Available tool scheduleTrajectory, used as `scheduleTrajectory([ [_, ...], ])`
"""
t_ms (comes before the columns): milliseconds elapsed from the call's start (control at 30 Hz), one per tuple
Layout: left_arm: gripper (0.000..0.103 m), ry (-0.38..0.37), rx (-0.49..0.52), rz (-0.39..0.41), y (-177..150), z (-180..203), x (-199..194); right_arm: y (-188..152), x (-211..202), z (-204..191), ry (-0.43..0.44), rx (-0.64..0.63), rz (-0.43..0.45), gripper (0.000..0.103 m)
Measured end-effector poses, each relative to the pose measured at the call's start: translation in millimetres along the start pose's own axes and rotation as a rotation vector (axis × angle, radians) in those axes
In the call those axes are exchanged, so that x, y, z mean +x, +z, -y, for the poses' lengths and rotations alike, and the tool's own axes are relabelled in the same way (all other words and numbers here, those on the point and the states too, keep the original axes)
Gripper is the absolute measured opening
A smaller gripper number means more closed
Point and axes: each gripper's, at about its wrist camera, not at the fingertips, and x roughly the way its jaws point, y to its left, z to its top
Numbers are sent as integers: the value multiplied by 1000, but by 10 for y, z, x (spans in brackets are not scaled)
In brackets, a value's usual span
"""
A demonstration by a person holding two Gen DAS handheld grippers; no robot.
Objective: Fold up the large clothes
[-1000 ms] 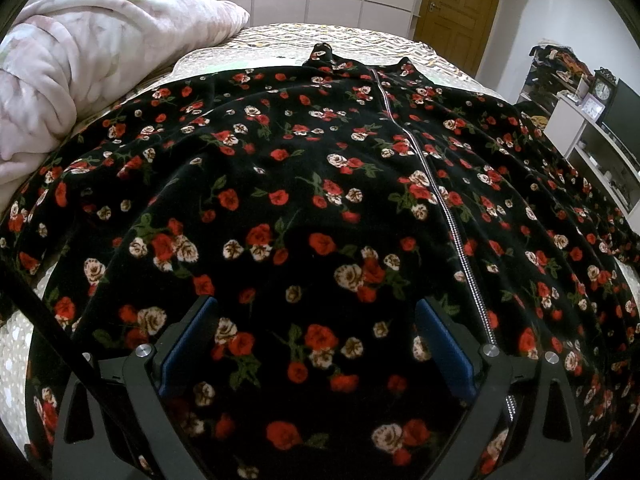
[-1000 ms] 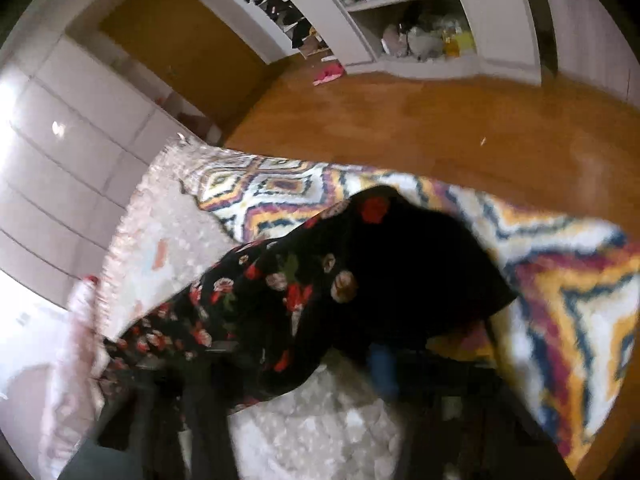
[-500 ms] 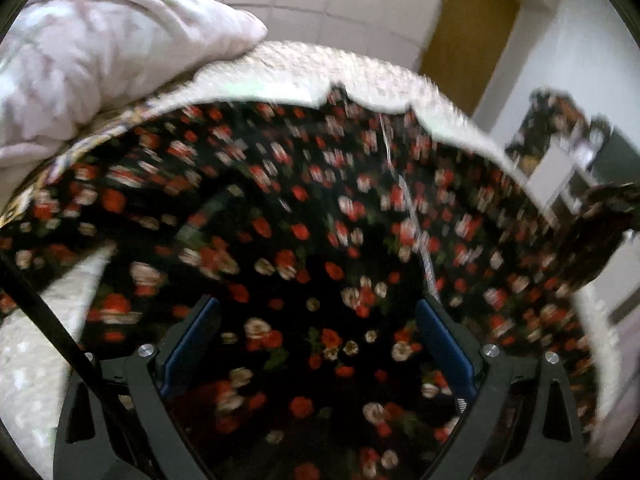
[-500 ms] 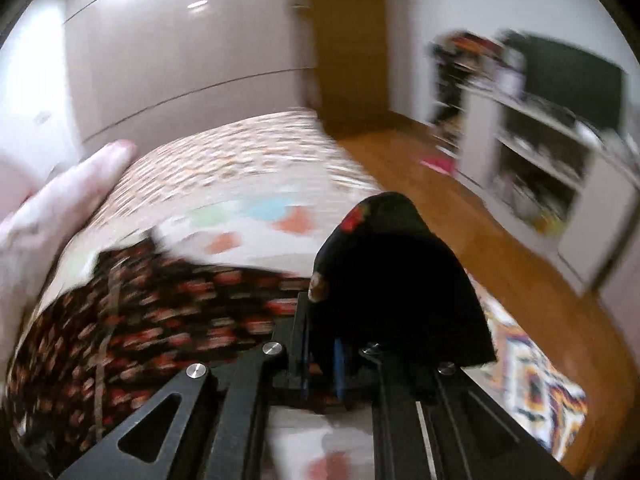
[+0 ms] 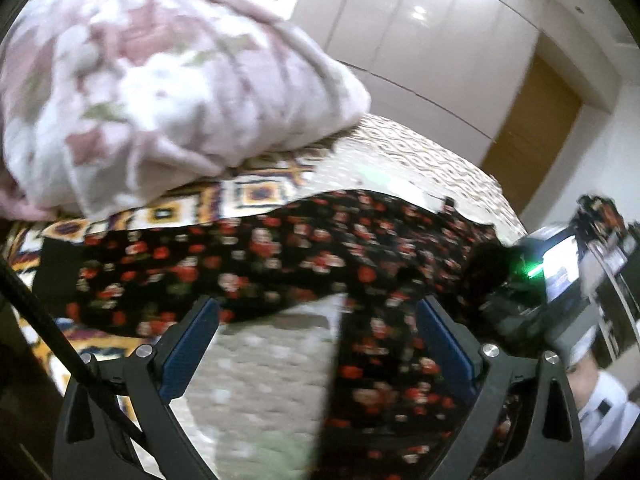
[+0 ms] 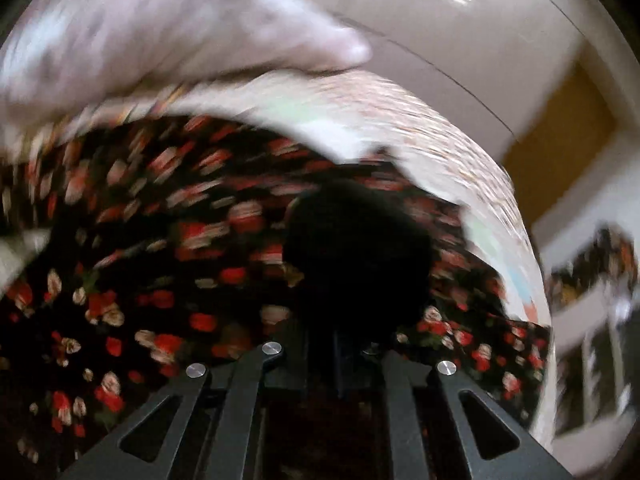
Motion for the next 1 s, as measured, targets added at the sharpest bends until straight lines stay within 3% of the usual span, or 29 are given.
scheduleTrajectory([
  [67, 98, 10, -21, 0, 27, -134, -19, 60, 120, -349, -7, -76, -13, 16],
  [167, 98, 12, -37, 16, 63, -218, -68, 100, 152, -703, -18, -159, 25, 32],
  [300, 98, 7, -11, 33, 137, -128, -82, 104, 25, -802, 76, -172, 39, 32],
  [400, 98, -25, 36, 7, 213, 94, 23, 77, -134, -399, 231, -26, 17, 37],
  [500, 98, -78, 130, -32, 273, 445, 202, -132, -373, 319, 313, 176, 37, 48],
  [667, 98, -161, 264, -142, 311, 1018, 793, -583, -639, 1274, 261, 394, 57, 55],
  [767, 98, -221, 278, -250, 291, 1276, 1263, -869, -697, 1665, 221, 469, 45, 55],
  [900, 96, -248, 250, -357, 227, 1513, 1779, -1209, -639, 1964, 189, 537, 23, 56],
  [933, 75, -242, 248, -386, 200, 1575, 1897, -1299, -622, 2018, 186, 557, 16, 56],
  [967, 24, -234, 253, -421, 179, 1613, 1985, -1365, -601, 2061, 181, 573, 9, 56],
  [1000, 6, -218, 250, -484, 166, 1648, 2095, -1416, -581, 2091, 177, 587, 4, 56],
])
